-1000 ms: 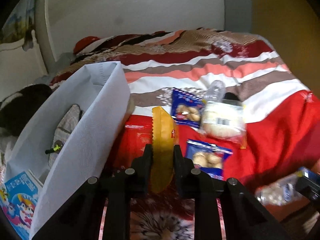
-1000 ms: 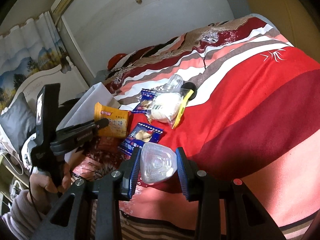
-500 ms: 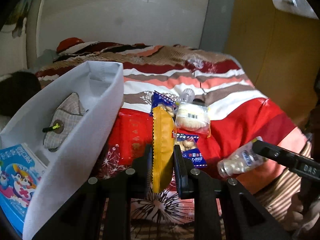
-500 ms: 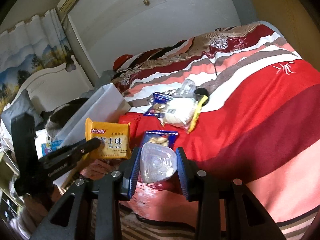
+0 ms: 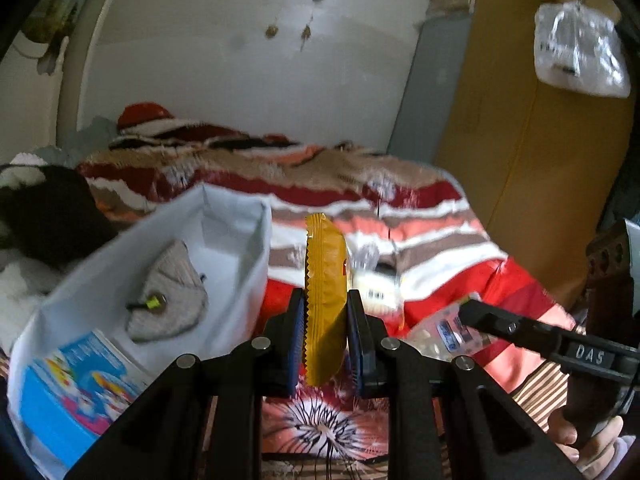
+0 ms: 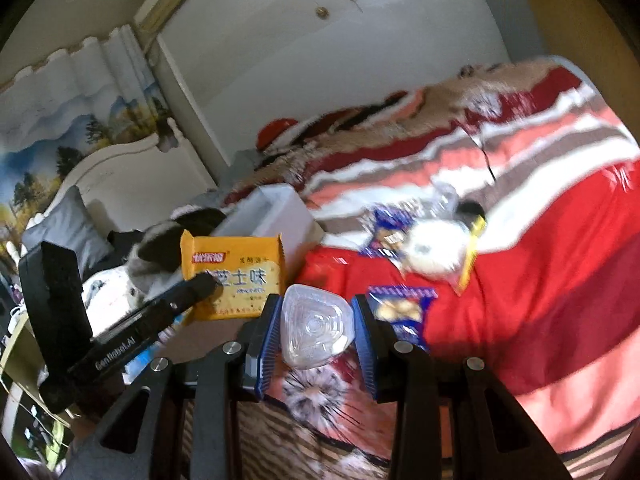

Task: Organize objects
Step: 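Carry both items over the white fabric box and open both grippers to drop them, then move both grippers back from the box to the snacks on the bed, then grasp the large blue cookie pack with the right gripper while the left gripper grasps the red packet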

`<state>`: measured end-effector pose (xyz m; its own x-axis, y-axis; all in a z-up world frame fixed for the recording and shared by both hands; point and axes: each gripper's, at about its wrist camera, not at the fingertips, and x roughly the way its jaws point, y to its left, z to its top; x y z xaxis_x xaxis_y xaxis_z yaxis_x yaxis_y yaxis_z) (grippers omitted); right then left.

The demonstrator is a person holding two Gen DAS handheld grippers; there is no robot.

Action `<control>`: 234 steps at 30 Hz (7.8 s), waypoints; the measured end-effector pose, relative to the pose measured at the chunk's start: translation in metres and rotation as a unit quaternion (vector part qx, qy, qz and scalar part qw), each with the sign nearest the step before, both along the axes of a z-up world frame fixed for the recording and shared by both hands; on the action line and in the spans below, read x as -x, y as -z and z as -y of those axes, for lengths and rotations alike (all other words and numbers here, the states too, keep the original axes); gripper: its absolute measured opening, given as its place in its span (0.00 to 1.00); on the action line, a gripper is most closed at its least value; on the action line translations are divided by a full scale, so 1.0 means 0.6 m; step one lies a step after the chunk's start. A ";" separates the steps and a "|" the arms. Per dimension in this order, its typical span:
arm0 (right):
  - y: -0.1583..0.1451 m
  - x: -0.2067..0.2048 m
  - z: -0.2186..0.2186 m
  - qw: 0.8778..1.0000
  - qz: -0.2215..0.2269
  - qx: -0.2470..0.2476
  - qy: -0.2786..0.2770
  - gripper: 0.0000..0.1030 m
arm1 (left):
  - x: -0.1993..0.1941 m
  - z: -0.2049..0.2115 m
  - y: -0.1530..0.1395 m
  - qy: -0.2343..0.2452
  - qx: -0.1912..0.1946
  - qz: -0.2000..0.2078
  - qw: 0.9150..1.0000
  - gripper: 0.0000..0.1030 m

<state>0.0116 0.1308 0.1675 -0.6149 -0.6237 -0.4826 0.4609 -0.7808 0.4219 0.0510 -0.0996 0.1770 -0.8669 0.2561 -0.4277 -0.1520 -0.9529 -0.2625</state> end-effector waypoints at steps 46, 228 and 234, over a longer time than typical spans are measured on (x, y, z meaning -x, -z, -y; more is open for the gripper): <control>-0.013 0.068 0.371 0.979 0.014 -0.161 -0.127 0.33 | -0.009 0.145 0.006 -0.168 0.044 0.086 0.981 0.45; 0.113 0.056 -0.108 0.995 0.068 -0.048 -0.057 0.29 | 0.154 -0.134 0.245 0.047 0.137 0.236 0.961 0.55; 0.117 0.058 -0.109 0.995 0.071 -0.056 -0.049 0.29 | 0.155 -0.142 0.251 0.021 0.169 0.224 0.960 0.47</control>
